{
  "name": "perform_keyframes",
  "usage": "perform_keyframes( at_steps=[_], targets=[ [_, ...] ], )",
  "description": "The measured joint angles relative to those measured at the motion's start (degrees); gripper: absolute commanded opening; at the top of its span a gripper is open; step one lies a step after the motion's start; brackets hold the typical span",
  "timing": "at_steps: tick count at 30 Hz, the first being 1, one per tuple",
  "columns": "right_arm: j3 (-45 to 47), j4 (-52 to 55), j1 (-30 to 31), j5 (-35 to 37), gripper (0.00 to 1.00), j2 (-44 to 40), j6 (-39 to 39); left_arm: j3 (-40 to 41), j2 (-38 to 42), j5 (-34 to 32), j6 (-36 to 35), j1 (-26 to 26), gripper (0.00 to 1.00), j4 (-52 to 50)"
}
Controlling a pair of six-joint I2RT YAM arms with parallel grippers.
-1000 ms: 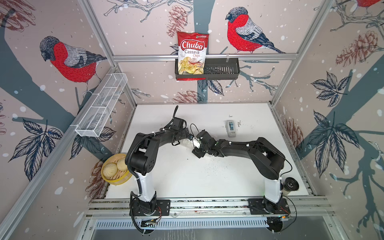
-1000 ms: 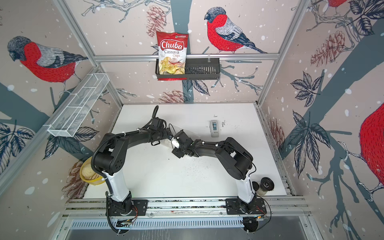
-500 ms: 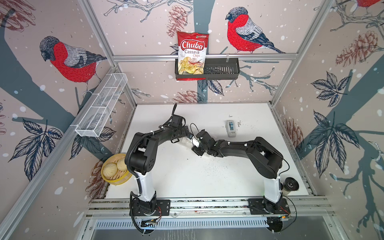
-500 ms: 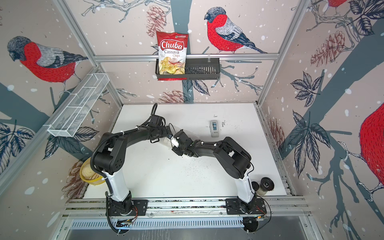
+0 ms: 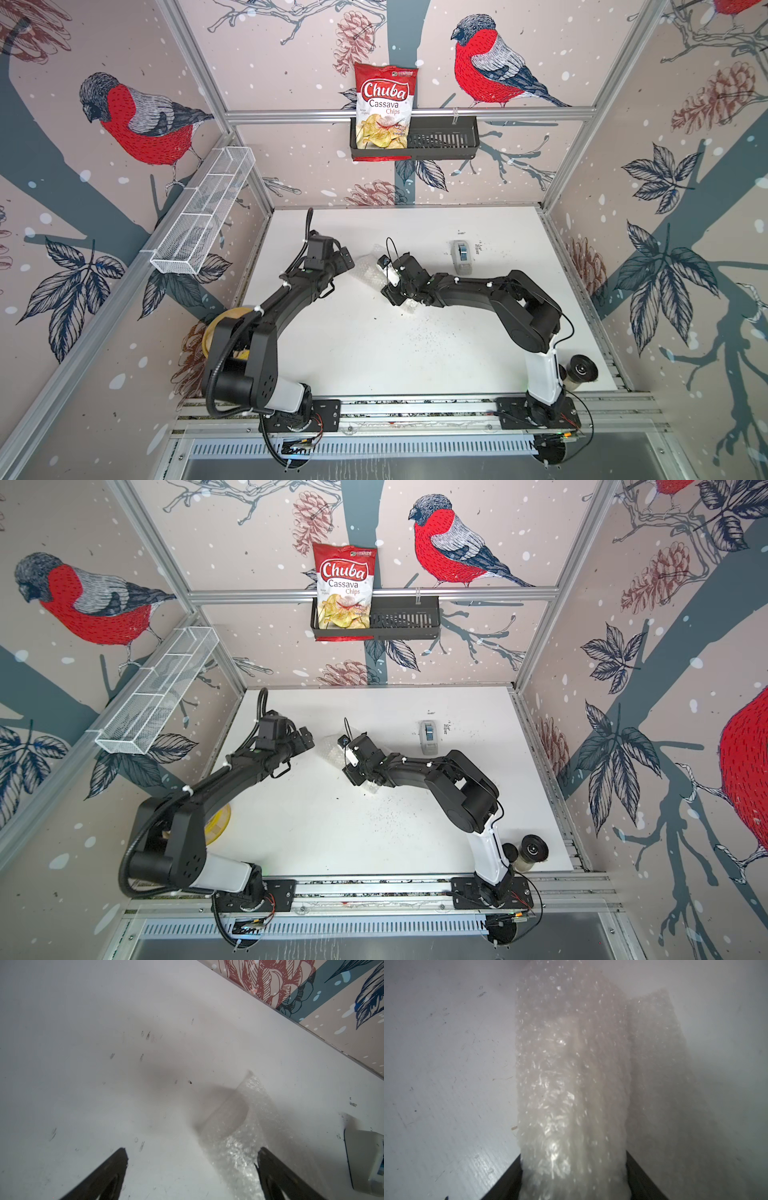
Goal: Wrap vases in bubble wrap
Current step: Wrap the vase in bubble wrap.
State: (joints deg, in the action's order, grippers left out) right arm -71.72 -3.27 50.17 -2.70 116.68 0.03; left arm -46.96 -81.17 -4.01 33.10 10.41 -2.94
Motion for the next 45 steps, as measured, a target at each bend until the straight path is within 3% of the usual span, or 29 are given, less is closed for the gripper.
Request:
perform_keyframes(
  at_steps=[7, 15, 20, 35, 45],
  targets=[
    [1.0, -3.9, -4.4, -13.7, 0.57, 1.0, 11.0, 8.2, 3.9, 11.3, 3.3, 0.0, 0.97, 6.3],
    [6.4, -15.0, -9.0, -30.1, 0.57, 2.8, 27.5, 15.5, -0.8, 28.1, 8.7, 0.0, 0.97, 18.2],
    [9.0, -24.0, -10.6, -36.7, 0.57, 5.2, 35.8, 17.4, -4.3, 33.2, 10.9, 0.0, 0.96, 25.2],
    [15.7, -49.0, -11.8, -45.2, 0.56, 9.6, 53.7, 16.7, -19.8, 41.8, 20.5, 3.7, 0.87, 48.1],
    [15.9, -54.5, -11.5, -47.0, 0.54, 11.3, 58.7, 16.5, -25.2, 43.0, 25.2, 4.8, 0.76, 57.2]
  ],
)
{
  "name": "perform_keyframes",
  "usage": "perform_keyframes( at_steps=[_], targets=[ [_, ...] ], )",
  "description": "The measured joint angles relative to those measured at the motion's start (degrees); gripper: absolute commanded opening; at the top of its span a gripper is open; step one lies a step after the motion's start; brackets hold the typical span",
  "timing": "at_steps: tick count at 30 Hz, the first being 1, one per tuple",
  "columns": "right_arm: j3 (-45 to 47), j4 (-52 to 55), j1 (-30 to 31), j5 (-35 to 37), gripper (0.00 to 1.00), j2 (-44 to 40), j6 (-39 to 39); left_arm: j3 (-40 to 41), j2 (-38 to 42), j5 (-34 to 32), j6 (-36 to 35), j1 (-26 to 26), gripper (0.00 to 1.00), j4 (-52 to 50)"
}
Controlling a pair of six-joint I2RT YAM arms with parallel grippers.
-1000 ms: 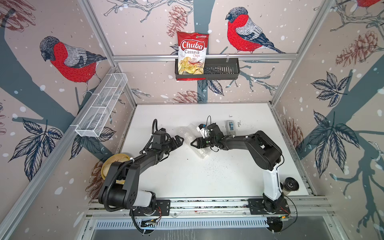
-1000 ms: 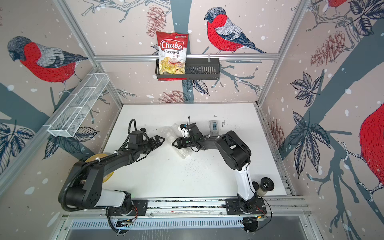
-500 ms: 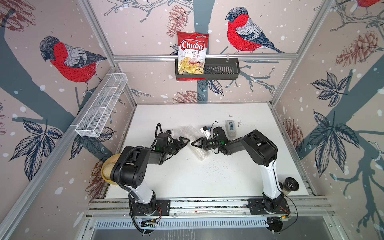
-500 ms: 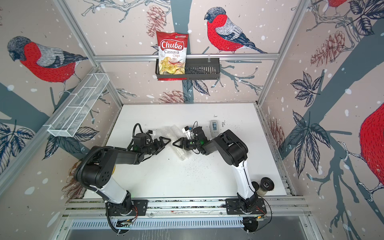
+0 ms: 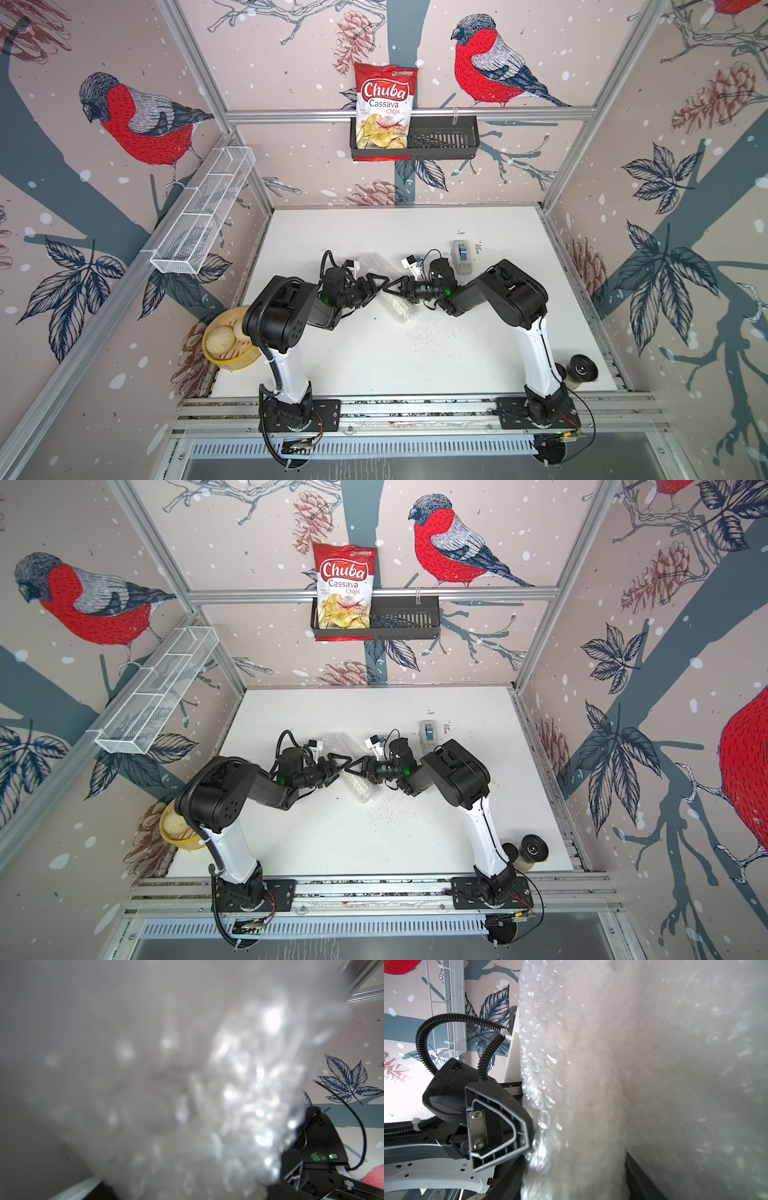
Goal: Wrap vases in bubble wrap
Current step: Wrap the vase in bubble wrap.
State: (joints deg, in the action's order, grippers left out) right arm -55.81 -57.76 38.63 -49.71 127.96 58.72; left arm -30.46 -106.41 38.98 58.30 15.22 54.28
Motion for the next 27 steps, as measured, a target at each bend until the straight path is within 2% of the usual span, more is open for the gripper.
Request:
perform_keyframes(
  at_steps=[5, 11, 18, 22, 26, 27],
  targets=[
    [-0.5, 1.9, 0.4, 0.3, 0.54, -0.4, -0.2, -0.3, -0.1, -0.3, -0.1, 0.0, 0.68, -0.3],
    [-0.9, 3.0, 0.7, 1.3, 0.54, -0.5, -0.3, -1.5, 0.5, -1.3, 0.1, 0.2, 0.66, -3.5],
    [-1.6, 5.1, 1.2, 2.6, 0.58, -0.8, -0.2, -2.5, -0.3, -2.0, 0.1, 0.4, 0.52, -4.2],
    [-1.7, 8.7, 1.9, 5.2, 0.75, -2.3, -2.4, -4.2, -0.2, -2.8, -1.7, 0.5, 0.44, -7.6],
    [-2.2, 16.2, 3.2, 8.1, 0.89, -5.7, -9.3, -7.3, 0.0, -4.5, -4.5, 0.9, 0.4, -12.9],
    [-2.3, 18.4, 3.4, 9.2, 0.99, -6.5, -10.9, -8.0, 0.0, -4.5, -5.2, 0.9, 0.39, -14.3]
  ],
)
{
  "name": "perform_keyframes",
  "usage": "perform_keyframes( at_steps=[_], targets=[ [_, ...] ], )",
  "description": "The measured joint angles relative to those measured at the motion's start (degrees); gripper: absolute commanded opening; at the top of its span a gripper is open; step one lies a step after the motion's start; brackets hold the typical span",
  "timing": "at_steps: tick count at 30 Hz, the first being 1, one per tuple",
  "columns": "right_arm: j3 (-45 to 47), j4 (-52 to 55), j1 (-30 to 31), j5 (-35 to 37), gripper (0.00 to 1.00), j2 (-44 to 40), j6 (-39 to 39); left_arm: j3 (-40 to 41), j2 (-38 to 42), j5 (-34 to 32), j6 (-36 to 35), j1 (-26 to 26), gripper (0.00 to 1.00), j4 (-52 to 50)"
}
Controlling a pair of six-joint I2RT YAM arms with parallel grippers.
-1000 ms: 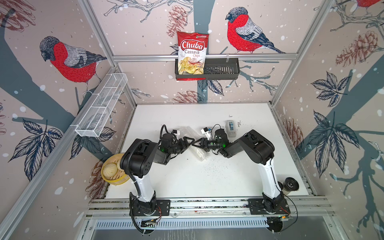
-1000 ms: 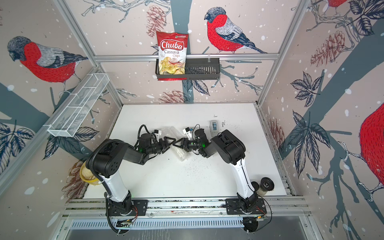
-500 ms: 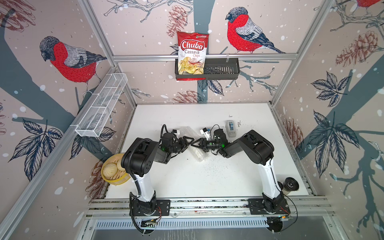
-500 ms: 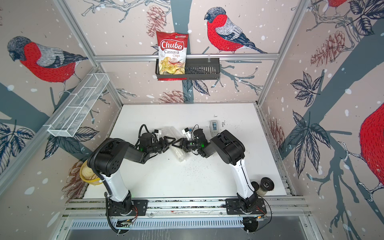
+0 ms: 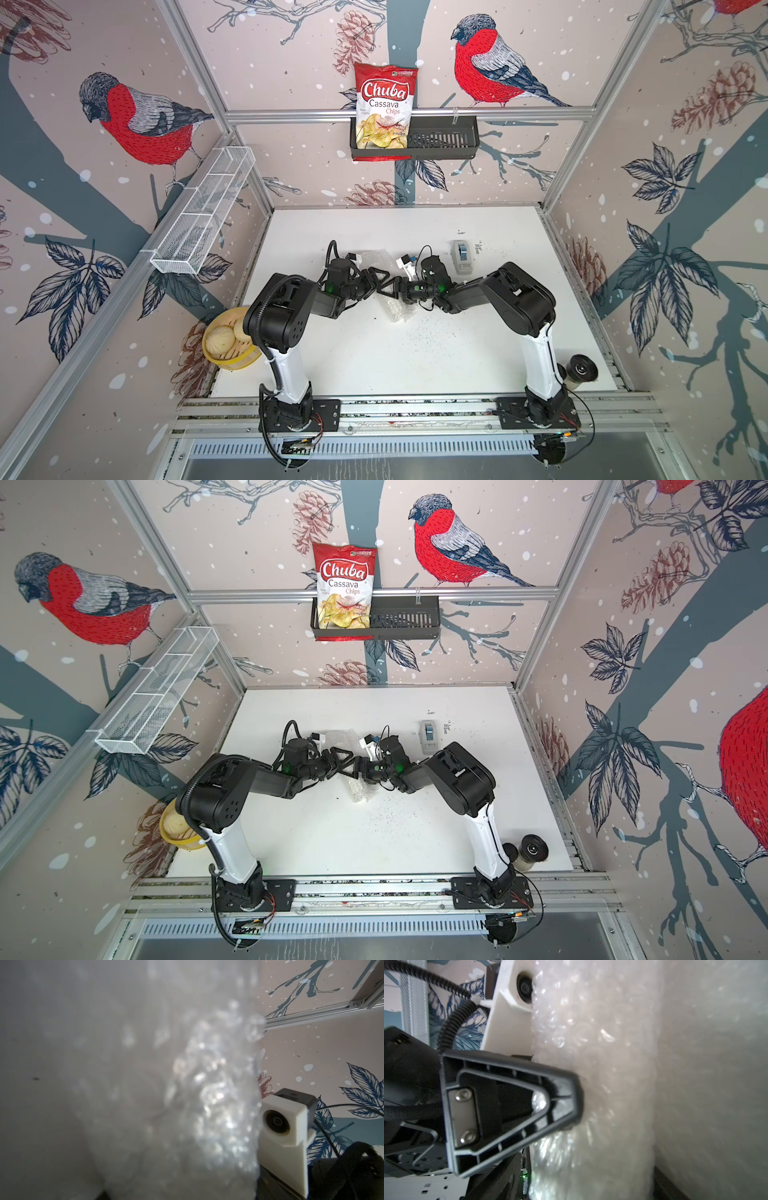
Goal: Wrap vases in bubble wrap
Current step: Wrap the vase in bubble wrap.
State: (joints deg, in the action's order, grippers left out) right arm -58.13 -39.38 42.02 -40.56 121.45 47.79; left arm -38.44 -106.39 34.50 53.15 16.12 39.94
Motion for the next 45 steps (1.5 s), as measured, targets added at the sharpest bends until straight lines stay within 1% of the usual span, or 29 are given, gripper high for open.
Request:
perform_keyframes(
  at_steps=[3, 6, 11, 12, 15, 16, 17, 19, 22, 25, 30, 34, 38, 43, 45],
  targets=[
    [-0.4, 4.6, 0.3, 2.1, 1.0, -2.1, -3.9, -1.8, -0.5, -0.3, -1.9, 0.1, 0.37, -2.9],
    [-0.3, 10.4, 0.5, 6.2, 1.0, -4.8, -7.0, -3.4, -1.5, -0.3, -4.2, 0.7, 0.36, -4.8],
    [0.0, 24.9, -0.5, 19.0, 1.0, -11.7, -13.5, -5.6, -2.4, -0.3, -7.3, 1.0, 0.35, -7.3],
    [-0.2, 26.6, -0.9, 20.4, 1.0, -12.5, -14.5, -5.9, -2.4, -0.3, -7.9, 1.0, 0.35, -7.7],
    [-0.8, 31.4, -4.4, 26.2, 1.0, -13.9, -17.7, -7.3, -2.8, -0.3, -10.4, 1.2, 0.35, -9.5],
    [-0.8, 32.3, -6.1, 27.7, 0.96, -13.9, -18.1, -7.8, -2.9, -0.4, -11.4, 1.2, 0.35, -10.3],
    [-0.8, 32.9, -7.7, 28.1, 0.9, -13.9, -18.8, -8.2, -3.0, -0.7, -12.3, 1.3, 0.35, -10.9],
    [-1.3, 32.9, -9.6, 27.9, 0.78, -13.2, -19.5, -8.8, -3.1, -0.7, -13.8, 1.3, 0.35, -12.0],
    [-3.7, 31.4, -10.8, 25.3, 0.6, -9.9, -20.8, -9.6, -3.3, -0.7, -15.6, 1.4, 0.35, -13.3],
    [-5.8, 29.2, -10.6, 22.4, 0.55, -7.0, -20.8, -10.3, -3.7, -0.6, -16.7, 1.4, 0.35, -14.4],
    [-5.1, 24.7, -8.3, 19.6, 0.55, -5.6, -18.7, -10.3, -3.9, -0.7, -17.1, 1.4, 0.35, -14.5],
    [-2.5, 18.6, -6.2, 18.8, 0.55, -5.1, -14.4, -10.0, -3.7, -1.3, -16.9, 1.4, 0.37, -14.3],
    [-0.7, 12.4, -4.9, 16.4, 0.54, -4.0, -10.1, -9.4, -2.9, -2.1, -16.4, 1.4, 0.39, -13.9],
    [1.3, 6.5, -4.4, 12.8, 0.49, -3.2, -5.5, -9.3, -2.4, -2.9, -16.0, 1.4, 0.44, -14.5],
    [2.6, 4.5, -4.4, 11.6, 0.5, -3.2, -3.9, -9.2, -2.1, -3.2, -16.0, 1.4, 0.46, -14.8]
  ],
)
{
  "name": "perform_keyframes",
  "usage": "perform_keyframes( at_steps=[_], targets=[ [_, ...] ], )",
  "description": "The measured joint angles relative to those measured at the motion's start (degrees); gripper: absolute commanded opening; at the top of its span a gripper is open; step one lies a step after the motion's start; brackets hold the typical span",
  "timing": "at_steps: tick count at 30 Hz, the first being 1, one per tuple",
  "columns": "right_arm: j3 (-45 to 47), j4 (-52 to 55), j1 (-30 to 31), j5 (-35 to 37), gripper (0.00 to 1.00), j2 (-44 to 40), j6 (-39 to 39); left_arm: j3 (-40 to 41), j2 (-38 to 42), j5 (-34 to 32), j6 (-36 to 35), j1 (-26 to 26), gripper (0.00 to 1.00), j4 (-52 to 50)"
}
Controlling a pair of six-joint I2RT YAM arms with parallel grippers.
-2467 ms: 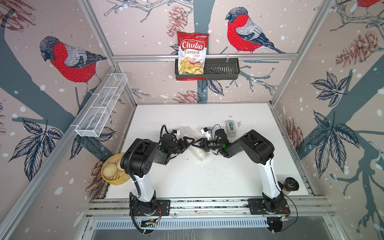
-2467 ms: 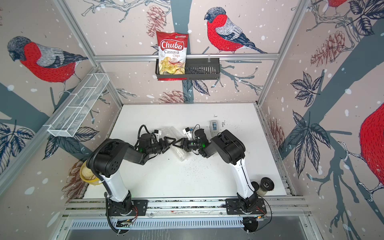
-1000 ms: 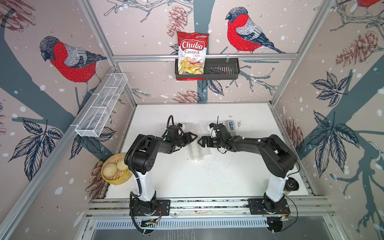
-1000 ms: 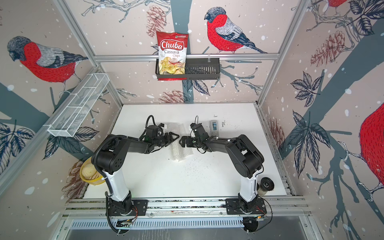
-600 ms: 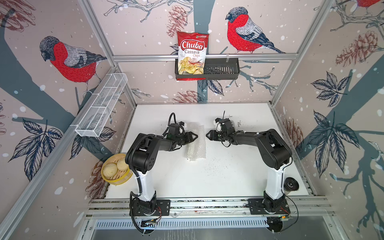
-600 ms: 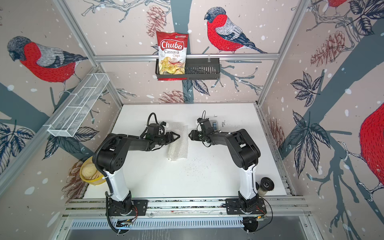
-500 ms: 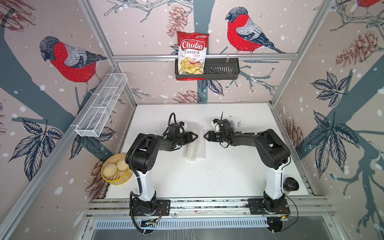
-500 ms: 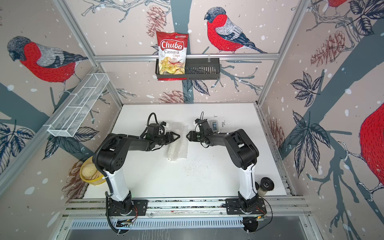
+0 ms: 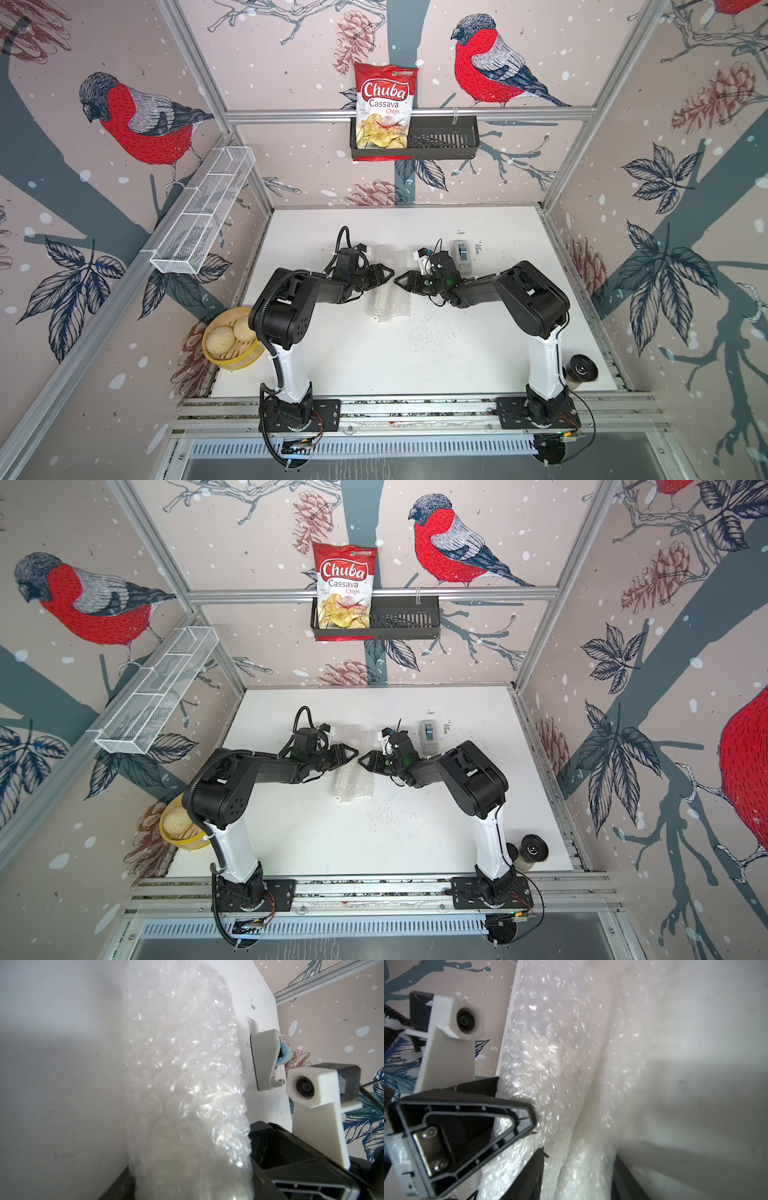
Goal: Wrap vases in bubble wrap
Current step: Wrap the vase in bubble wrap.
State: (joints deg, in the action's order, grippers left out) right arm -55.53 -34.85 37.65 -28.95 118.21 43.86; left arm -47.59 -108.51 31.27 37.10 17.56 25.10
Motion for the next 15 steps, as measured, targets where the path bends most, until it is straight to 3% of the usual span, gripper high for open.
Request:
perform_keyframes(
  at_steps=[6, 15],
  targets=[
    [4.5, -7.9, -0.2, -4.1, 0.57, -0.7, 5.9, 0.8, 1.0, -0.9, 0.0, 0.0, 0.53, -0.6],
    [4.2, -16.5, 0.6, -9.0, 0.58, 0.3, 10.3, 2.0, 3.0, -1.3, 0.0, 0.1, 0.68, -1.8]
  ],
)
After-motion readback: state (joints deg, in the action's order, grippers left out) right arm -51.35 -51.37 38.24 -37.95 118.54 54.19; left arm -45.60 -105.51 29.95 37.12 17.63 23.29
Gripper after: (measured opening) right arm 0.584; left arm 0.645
